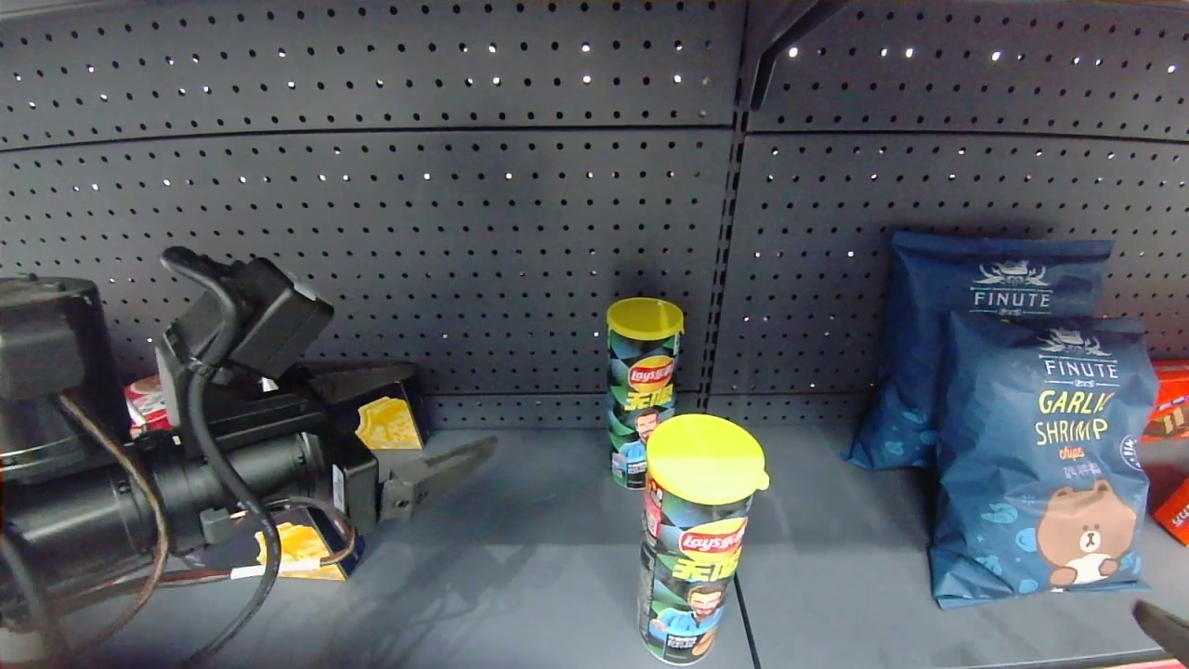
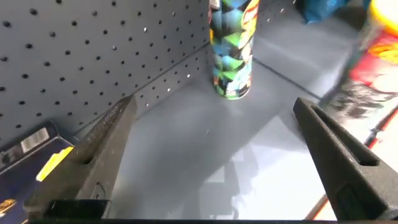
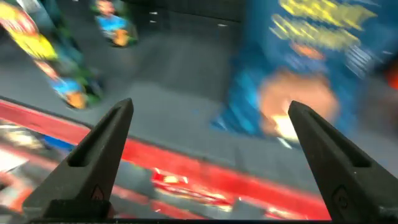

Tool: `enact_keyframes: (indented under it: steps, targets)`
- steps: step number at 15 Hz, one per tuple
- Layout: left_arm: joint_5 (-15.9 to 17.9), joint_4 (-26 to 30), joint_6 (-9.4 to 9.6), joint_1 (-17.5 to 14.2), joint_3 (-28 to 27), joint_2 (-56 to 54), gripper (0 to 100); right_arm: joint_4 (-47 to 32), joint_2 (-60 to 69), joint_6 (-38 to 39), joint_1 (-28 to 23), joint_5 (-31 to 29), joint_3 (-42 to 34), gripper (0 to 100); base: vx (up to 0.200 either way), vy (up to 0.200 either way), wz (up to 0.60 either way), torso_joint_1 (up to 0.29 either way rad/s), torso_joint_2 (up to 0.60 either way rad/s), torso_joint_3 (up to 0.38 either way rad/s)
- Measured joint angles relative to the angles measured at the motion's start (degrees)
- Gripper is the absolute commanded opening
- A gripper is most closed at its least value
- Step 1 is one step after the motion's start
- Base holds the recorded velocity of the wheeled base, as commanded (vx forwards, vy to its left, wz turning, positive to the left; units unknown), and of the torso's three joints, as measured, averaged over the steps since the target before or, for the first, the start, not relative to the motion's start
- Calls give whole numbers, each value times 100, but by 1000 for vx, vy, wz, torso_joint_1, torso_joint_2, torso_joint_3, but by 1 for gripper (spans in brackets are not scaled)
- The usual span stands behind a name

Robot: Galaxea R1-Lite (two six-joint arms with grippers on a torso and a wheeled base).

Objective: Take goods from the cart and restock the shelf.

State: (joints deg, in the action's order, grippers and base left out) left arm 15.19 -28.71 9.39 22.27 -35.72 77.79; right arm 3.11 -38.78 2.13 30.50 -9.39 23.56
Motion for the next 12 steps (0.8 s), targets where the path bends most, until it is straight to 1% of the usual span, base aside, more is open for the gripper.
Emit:
enact_keyframes:
  steps: [2,5,7,8,12]
  targets:
    - [-22,-29,-15,21,152,-163,100,226,-1106,174,244,110,482,100,0,0,0,0,0,0]
    - [-41,-24,-11,24,322,-295,100,457,-2475,438,599,33,873,100,0,0,0,0,0,0]
    - [-88,13,-22,-15,328,-318,100,683,-3112,788,822,-16,1011,100,0,0,0,0,0,0]
    - [-140,-6,-22,-108,341,-318,100,709,-3396,868,900,-27,1074,100,0,0,0,0,0,0]
    - [-158,-40,-24,-257,375,-301,100,749,-4228,941,1092,-43,1157,100,0,0,0,0,0,0]
